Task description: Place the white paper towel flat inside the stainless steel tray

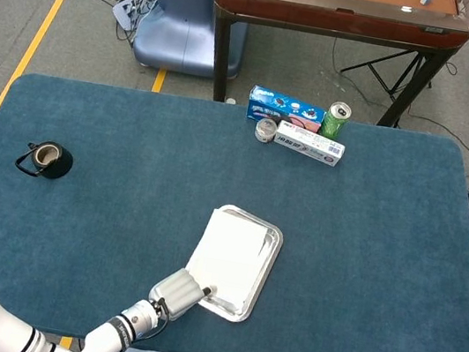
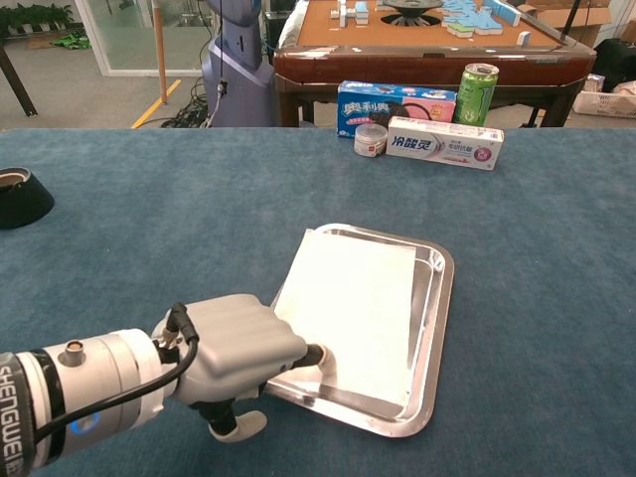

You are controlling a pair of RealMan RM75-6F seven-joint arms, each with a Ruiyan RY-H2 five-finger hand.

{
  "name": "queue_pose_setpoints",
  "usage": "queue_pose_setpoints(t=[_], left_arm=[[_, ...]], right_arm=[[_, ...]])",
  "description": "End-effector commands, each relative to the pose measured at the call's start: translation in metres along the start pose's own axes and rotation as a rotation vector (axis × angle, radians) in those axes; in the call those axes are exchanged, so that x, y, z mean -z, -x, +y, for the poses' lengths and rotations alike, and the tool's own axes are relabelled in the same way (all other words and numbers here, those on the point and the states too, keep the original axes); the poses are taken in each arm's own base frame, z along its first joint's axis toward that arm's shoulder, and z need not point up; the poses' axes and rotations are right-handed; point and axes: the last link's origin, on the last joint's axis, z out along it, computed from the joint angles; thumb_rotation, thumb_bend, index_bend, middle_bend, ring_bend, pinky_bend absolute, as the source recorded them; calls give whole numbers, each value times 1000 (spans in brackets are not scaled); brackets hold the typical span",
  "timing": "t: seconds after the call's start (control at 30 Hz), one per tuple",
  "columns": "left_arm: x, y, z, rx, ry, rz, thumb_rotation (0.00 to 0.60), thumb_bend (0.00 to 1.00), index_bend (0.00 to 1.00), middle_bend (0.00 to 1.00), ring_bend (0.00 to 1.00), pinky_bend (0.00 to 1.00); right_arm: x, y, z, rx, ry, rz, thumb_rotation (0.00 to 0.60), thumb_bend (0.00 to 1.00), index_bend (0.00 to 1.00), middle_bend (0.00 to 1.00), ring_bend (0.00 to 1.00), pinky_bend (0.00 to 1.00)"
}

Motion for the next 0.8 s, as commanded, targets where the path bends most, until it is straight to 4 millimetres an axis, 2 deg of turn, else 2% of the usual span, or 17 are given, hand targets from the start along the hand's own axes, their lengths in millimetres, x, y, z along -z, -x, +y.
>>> queue_pose_setpoints(t=[0.03, 0.47, 0.8], left_arm=[[-1, 0, 0, -2, -3, 3, 600, 394, 155, 1000, 860, 928], [4, -1, 5, -4, 35, 10, 600, 394, 151, 1000, 860, 928], [0, 1, -3, -9, -4, 8, 600, 394, 151, 1000, 860, 928]], right_arm=[[0, 0, 0, -1, -1, 0, 600, 119, 298, 345, 252, 407], [1, -2, 0, -7, -6, 11, 600, 118, 298, 345, 252, 407], [1, -1, 0, -6, -5, 7, 600, 118, 298, 345, 252, 407]])
